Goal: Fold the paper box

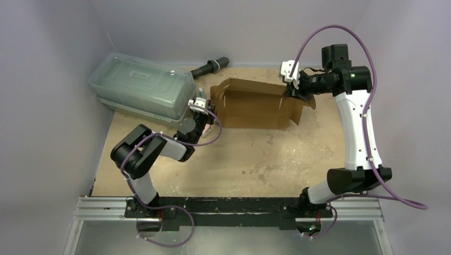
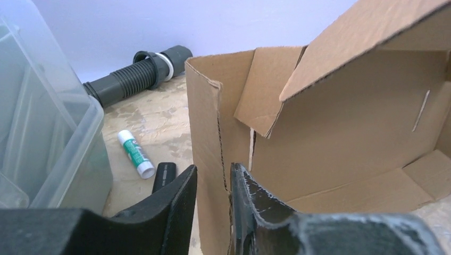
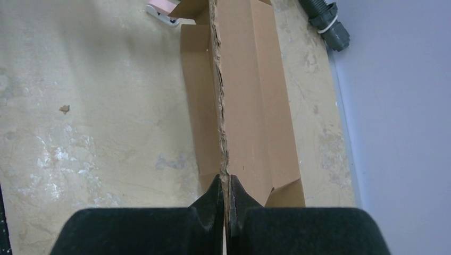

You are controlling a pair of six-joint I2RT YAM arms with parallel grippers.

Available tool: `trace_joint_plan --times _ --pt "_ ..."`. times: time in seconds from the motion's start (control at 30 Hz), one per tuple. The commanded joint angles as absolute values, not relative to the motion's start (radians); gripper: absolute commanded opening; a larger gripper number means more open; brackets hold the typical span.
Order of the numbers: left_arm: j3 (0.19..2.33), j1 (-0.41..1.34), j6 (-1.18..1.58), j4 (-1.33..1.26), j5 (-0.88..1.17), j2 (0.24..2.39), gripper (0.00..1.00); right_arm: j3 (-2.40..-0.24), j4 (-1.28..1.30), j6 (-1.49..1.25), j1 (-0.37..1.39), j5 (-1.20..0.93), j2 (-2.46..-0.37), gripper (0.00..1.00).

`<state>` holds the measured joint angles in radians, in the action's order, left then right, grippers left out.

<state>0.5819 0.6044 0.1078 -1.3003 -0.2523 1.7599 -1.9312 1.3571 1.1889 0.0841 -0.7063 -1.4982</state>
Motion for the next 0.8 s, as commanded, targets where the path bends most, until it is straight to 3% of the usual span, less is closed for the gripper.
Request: trace_joint_plan --times 0.0,0.07,0.1,0.43,0.77 --pt "0.615 0.613 0.095 -1.289 -0.294 1.779 0.25 -1.963 1.373 1.152 0.083 -0.767 -1.497 0.0" --pt "0.618 0.615 0.086 -1.278 -0.284 1.775 0.03 -1.964 1.361 1.138 0.083 -0.775 -1.497 0.0" --pt "0.616 0.615 0.085 -1.274 -0.274 1.771 0.0 -1.967 1.354 1.128 0.082 -0.779 -1.499 0.0" --pt "0.532 0.646 0.098 -1.236 -0.174 1.68 0.0 -1.931 1.255 1.0 0.072 -0.797 -1.497 0.0" --pt "0.591 0.709 0.109 -1.086 -0.142 1.635 0.0 -1.93 1.304 1.031 0.073 -0.796 -1.514 0.0"
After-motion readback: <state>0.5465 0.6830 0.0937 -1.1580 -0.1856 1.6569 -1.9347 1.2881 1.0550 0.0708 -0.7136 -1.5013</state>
